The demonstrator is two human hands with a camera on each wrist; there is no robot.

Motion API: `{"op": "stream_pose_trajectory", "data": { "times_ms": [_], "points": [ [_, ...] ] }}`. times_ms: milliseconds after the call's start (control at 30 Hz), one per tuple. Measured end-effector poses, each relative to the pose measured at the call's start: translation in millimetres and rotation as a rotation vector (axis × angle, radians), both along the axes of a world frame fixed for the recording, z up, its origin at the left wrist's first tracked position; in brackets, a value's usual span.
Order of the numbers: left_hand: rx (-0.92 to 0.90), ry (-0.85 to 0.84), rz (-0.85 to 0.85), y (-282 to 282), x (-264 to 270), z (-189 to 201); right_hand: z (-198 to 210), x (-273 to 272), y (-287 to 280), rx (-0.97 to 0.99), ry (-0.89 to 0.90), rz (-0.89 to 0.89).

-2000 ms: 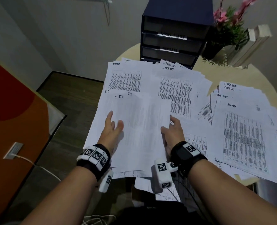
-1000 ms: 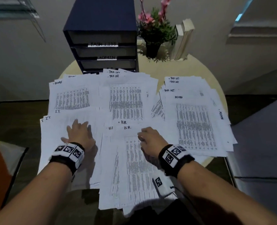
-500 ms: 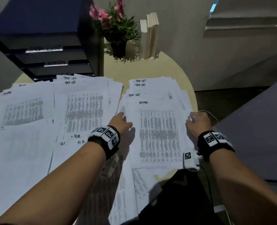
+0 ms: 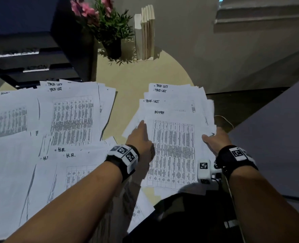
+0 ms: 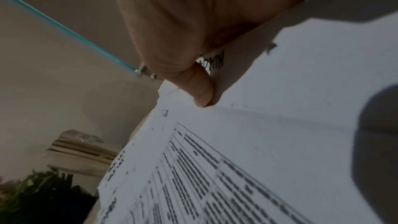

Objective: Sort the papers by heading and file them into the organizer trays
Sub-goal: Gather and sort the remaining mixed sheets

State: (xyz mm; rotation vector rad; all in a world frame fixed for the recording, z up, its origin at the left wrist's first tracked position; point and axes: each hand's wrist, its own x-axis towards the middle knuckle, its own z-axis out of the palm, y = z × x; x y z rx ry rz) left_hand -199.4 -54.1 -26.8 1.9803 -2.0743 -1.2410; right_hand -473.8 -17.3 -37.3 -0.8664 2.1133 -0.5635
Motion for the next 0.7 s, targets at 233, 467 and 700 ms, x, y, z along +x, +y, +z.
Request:
{"op": "stream_pose_trajectory", "data": {
  "times_ms": [233, 467, 700],
  "points": [
    [-0.016, -0.057, 0.245, -28.5, 38.4, -3.4, 28.8, 5.4, -13.9, -0.291, -0.077, 0.061],
    [-0.025, -0.039, 0.379, -22.8, 45.7, -12.2, -3.8, 35.4, -26.1, -0.170, 0.327, 0.283],
    [-0.076, 0.001, 0.425, -14.0, 38.1, -18.3, -15.9, 63.1, -27.3, 0.029, 0.190, 0.264]
  ]
}}
